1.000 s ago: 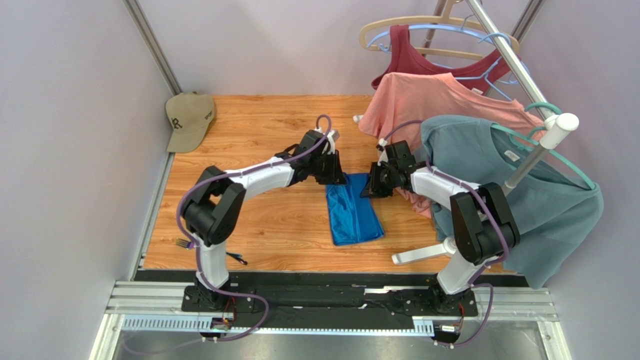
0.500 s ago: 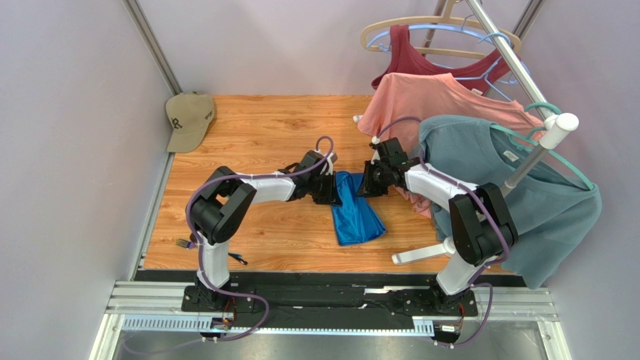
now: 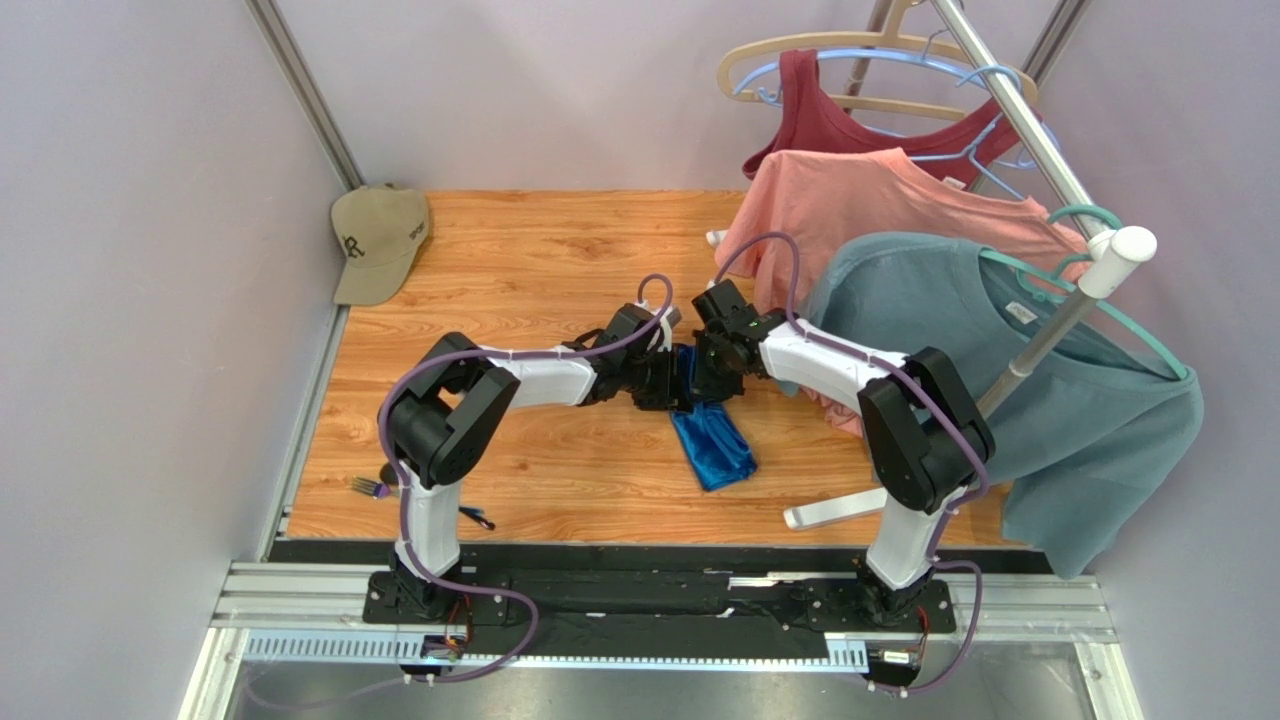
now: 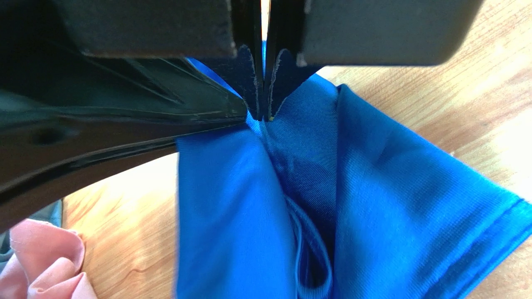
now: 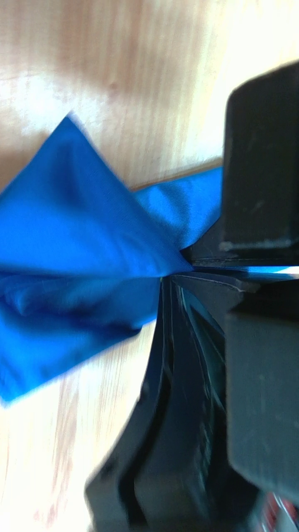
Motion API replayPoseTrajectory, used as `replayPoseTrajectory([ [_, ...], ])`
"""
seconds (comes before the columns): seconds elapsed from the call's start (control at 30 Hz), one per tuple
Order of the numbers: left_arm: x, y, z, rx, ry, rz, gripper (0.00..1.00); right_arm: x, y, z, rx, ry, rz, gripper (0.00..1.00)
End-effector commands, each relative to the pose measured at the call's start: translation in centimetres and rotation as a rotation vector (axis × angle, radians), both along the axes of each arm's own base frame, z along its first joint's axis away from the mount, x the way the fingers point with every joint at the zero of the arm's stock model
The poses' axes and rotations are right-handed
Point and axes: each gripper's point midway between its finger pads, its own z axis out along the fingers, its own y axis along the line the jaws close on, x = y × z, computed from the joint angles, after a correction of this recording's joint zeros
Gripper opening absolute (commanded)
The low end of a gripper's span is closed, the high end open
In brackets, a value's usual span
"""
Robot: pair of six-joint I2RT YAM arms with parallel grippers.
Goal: Fold the napkin into a case and place the utensils inside
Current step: Fold the 2/3-rectangle-folded napkin at the center of the board.
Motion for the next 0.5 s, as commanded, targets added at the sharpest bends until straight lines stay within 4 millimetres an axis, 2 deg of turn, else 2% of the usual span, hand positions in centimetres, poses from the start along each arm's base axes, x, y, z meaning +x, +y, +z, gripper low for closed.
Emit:
replayPoseTrajectory([
  [0.0,0.0,-0.3,-0.1,-0.004,-0.017,-0.006,0.0,0.6,-1.3,-0.3,-0.075,-0.035,-0.075,0.0],
  [0.17,-0.2,-0.1,1.1,0.002,-0.028,-0.024,0.0,1.0,-2.1,0.2,-0.062,-0.071,-0.038,0.01],
  [0.2,-0.2,-0.1,1.8,-0.004,-0.037,-0.026,0.0,1.2,-2.4,0.5,-0.057,-0.08,-0.041,0.03],
  [0.23,-0.2,-0.1,2.1,-0.004,-0.045,-0.034,0.0,1.3,-2.8,0.6,-0.054,-0.088,-0.049,0.09],
  [0.27,-0.3,0.0,2.4,0.003,-0.038,-0.037,0.0,1.3,-2.3,1.0,0.003,-0.083,-0.033,0.14],
  [0.3,-0.3,-0.1,3.0,-0.003,-0.045,-0.045,0.0,1.8,-2.9,1.2,0.018,-0.09,-0.049,0.24],
  [0.47,0.3,-0.6,4.8,-0.018,-0.064,-0.051,0.01,3.4,-3.1,2.6,0.143,-0.128,-0.044,0.45],
])
